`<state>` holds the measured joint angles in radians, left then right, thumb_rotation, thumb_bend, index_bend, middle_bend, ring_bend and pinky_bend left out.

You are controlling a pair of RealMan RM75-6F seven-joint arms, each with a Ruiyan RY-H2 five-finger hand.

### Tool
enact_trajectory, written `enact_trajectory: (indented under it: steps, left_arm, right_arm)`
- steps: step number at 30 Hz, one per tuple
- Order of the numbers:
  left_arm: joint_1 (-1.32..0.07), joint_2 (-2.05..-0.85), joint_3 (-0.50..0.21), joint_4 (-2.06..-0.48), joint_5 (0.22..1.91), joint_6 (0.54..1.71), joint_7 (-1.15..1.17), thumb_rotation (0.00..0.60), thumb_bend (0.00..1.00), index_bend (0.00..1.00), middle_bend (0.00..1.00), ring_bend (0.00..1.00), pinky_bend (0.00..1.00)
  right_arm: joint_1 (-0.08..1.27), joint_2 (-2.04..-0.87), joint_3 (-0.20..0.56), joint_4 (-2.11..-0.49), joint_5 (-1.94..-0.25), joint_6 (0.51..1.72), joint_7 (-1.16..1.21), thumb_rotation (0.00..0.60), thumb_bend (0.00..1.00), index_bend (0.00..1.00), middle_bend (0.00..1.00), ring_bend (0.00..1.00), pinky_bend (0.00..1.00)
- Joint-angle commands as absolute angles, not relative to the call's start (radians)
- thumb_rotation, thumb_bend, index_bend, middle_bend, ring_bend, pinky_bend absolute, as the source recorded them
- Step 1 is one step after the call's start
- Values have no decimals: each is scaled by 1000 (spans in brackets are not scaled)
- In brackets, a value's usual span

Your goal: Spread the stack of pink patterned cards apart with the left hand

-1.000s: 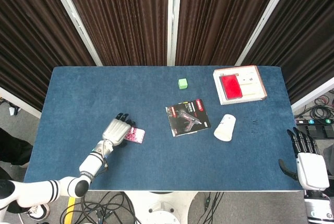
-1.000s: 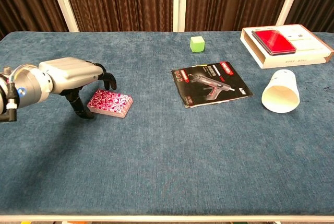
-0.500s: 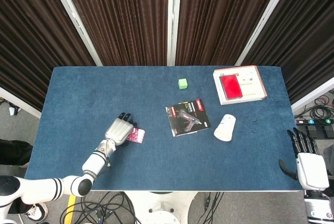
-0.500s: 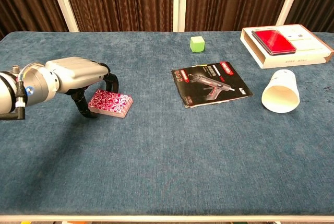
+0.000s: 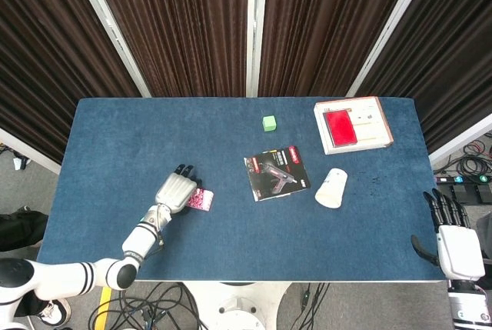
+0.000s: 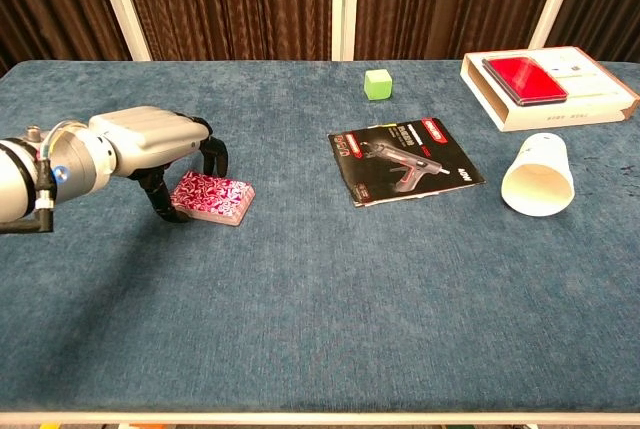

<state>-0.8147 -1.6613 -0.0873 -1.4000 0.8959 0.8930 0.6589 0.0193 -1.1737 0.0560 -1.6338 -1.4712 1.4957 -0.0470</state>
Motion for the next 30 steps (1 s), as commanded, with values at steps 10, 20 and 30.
enact_trajectory:
  steps: [10, 20, 30]
  left_arm:
    - [-818, -1671, -85, -1388, 904, 906, 643, 600, 190, 345, 345, 71, 101]
    - [-819, -1673, -86, -1381, 914, 911, 628, 600, 200, 359, 362, 82, 101]
    - [-814, -1674, -87, -1375, 915, 909, 606, 600, 211, 394, 393, 94, 101]
  right_arm:
    - [21, -1175, 56, -1634, -1465, 1489, -50, 600, 225, 0, 0, 0, 0]
    - [20, -1175, 56, -1632, -1461, 1488, -49, 600, 225, 0, 0, 0, 0]
    - [21, -1177, 57, -1630, -1456, 1485, -51, 600, 226, 0, 0, 0, 0]
